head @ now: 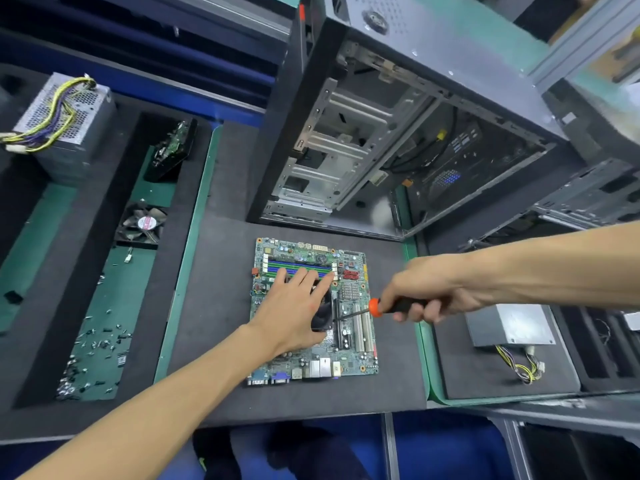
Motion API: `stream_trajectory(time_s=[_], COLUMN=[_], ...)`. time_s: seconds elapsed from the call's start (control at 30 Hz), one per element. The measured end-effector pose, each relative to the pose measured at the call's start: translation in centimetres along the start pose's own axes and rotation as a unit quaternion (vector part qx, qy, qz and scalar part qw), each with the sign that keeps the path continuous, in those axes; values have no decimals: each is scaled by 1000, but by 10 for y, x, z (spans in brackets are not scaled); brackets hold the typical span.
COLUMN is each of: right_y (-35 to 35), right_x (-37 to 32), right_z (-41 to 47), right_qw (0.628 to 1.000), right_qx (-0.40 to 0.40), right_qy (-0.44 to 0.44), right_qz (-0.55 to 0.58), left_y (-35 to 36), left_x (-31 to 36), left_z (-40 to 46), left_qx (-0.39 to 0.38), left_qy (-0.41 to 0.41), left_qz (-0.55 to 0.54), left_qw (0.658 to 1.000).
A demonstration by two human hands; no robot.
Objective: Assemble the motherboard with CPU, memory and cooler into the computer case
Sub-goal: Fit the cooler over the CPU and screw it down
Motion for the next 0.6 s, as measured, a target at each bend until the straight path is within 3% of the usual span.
stream_trajectory(time_s=[0.07,0.1,0.13,0.2,0.23,0.27,0.33,0.37,0.4,0.47,0.53,0.57,0.6], right_y=[-4,-5,-5,3,10,18,25,24,21,11,4,2,2], right_x=[-6,-8,-10,-10,-10,-11,-19,-22,-24,-18,-3,3,8], right_z=[-1,-4,-8,-15,-19,-21,-17,-14,-12,-5,4,8,11], right_qw=[987,955,893,699,615,565,529,548,597,754,908,960,987], right_qx=[23,27,38,66,66,55,50,63,80,90,56,34,9], right_qy=[-70,-114,-162,-262,-306,-337,-357,-352,-334,-244,-109,-42,13], right_qz=[-145,-272,-417,-662,-723,-751,-768,-757,-725,-603,-401,-275,-162], left_y=[0,0,0,0,0,-1,-1,-1,0,2,4,4,4], left_x=[0,0,0,2,2,3,3,3,2,2,4,5,6], left_z=[0,0,0,0,0,1,0,-1,-1,-2,-2,-1,0], left_qx=[6,9,11,12,13,12,10,11,12,16,24,27,26], left_qy=[2,2,2,3,3,4,2,-1,-3,1,2,1,-1], left_qz=[-1,-1,1,5,7,9,12,14,16,17,11,7,5], left_qw=[1000,1000,1000,1000,1000,1000,1000,1000,1000,1000,1000,1000,1000])
Point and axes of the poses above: each hand's wrist, its own z-axis towards the middle knuckle, its own y-axis out of the palm, x = y × z, the point moved 5 cm from there along z, towards the middle knuckle, and after that the axes turned 12 degrees about -y, right-handed, at the moved point
